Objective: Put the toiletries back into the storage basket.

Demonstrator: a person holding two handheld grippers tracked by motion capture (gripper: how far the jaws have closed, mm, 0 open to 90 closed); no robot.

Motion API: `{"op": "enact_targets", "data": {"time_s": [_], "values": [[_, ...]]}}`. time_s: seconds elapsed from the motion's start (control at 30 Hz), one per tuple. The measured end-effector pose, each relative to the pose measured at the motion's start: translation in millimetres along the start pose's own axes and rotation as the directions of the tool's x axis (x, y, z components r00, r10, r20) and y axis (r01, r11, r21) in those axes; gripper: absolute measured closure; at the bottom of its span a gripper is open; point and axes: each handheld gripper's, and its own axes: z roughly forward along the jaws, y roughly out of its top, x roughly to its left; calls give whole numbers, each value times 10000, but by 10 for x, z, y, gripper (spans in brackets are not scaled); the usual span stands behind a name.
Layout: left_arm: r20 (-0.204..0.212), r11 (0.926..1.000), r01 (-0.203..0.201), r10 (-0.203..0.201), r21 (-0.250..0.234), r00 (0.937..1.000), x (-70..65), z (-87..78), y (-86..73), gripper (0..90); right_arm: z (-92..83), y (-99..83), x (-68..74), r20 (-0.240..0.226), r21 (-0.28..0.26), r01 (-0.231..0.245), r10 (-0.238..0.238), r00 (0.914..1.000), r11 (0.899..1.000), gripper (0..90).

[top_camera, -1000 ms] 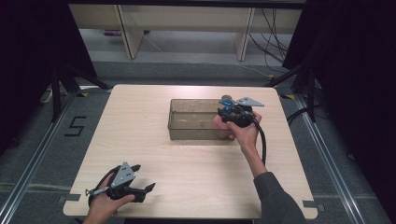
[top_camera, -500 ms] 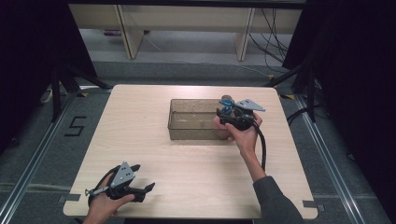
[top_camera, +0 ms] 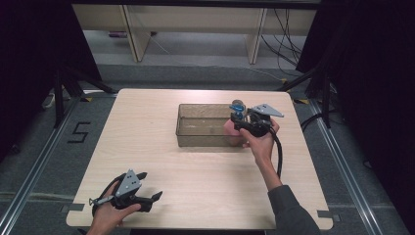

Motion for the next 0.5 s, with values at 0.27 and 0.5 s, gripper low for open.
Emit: {"op": "enact_targets", "data": {"time_s": [0.27,0.5], "values": [[-20,9999,103,-104,-111,9999,1,4,2,148,-57,10,-19,-41,-85,-148,147,9999,9999,283],[-20,9999,91,-91,-112,10000,-1,2,4,149,-75,3,-1,-155,-89,-174,172,9997,9998,275]]}}
